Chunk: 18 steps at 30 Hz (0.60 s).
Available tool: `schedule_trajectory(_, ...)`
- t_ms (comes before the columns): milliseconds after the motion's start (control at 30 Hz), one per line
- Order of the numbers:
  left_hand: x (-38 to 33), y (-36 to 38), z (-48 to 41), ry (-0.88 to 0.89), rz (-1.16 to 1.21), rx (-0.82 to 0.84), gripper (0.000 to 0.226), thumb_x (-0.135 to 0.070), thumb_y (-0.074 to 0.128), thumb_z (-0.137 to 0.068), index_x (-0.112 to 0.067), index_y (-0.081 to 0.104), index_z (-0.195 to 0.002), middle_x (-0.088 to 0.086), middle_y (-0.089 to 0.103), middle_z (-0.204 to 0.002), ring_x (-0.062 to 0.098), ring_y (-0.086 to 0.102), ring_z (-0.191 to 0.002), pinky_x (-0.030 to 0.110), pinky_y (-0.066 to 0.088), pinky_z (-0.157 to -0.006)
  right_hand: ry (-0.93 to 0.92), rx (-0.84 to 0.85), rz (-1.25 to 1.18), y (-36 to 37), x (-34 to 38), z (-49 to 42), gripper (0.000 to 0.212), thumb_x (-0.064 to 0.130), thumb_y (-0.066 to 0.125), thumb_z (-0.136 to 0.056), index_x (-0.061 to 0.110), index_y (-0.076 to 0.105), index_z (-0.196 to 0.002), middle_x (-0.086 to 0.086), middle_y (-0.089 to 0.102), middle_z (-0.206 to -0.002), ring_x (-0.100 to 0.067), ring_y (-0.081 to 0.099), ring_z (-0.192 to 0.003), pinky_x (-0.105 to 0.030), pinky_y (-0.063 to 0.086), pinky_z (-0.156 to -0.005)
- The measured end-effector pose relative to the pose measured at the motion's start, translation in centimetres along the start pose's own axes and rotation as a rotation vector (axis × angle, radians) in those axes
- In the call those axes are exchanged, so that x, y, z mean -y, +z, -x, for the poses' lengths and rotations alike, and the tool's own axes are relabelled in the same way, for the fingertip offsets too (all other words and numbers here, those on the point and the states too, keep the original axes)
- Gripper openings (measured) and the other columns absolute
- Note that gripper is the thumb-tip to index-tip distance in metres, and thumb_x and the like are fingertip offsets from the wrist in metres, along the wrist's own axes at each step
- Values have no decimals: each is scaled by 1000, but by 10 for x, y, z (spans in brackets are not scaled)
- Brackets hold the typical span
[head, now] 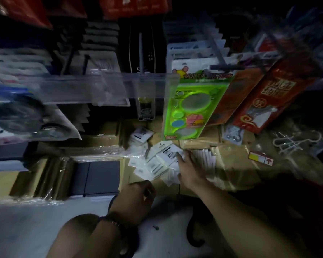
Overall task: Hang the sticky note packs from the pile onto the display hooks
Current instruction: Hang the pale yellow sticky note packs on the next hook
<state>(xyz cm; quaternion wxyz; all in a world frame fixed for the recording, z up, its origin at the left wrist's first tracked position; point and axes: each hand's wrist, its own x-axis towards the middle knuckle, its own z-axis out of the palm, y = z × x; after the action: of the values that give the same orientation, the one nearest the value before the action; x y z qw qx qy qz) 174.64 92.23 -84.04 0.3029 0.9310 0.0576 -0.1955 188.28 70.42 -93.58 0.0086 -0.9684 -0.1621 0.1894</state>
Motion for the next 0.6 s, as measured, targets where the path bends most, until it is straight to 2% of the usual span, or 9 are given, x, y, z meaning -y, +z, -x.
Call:
schedule_trajectory(100,1,0,-7,-5,-29,52,14,-48,54,-97,-41,65,-103,-19,72,-94,5,70,-86,36,62,-79,9,19,51,21,9,-17,102,37,69,-95,21,3,-171,-20,1,-175,-43,11,-160,-55,19,-129)
schedule_trajectory(167,1,3,-12,5,-66,91,15,-43,54,-101,-37,67,-107,-14,73,-100,9,70,-91,35,60,-82,36,17,75,32,13,-28,103,37,74,-88,23,12,-169,-21,10,-174,-44,18,-158,-58,22,-126)
schedule_trajectory(300,1,7,-14,21,-91,109,19,-44,54,-106,-35,68,-114,-11,74,-109,10,69,-96,29,57,-81,60,-84,63,36,15,-36,65,34,75,-89,25,51,-148,-16,44,-159,-41,41,-147,-56,35,-117)
schedule_trajectory(400,3,5,-13,16,-56,101,24,-53,49,-107,-36,66,-107,-10,73,-103,13,69,-92,33,57,-79,32,-82,101,32,15,-32,65,41,80,-83,28,57,-142,-12,51,-151,-38,47,-142,-52,39,-112)
schedule_trajectory(500,8,4,-12,27,-10,63,26,-59,43,-106,-43,54,-88,-12,65,-88,16,68,-86,35,55,-75,-2,-115,101,32,14,-32,59,36,77,-85,30,59,-141,-10,59,-143,-38,54,-133,-52,44,-108)
schedule_trajectory(600,11,5,-10,32,2,39,25,-58,42,-107,-46,52,-87,-11,61,-84,17,67,-85,34,52,-73,-15,-198,79,27,12,-30,46,30,71,-94,29,62,-139,-9,68,-131,-37,64,-120,-49,51,-100)
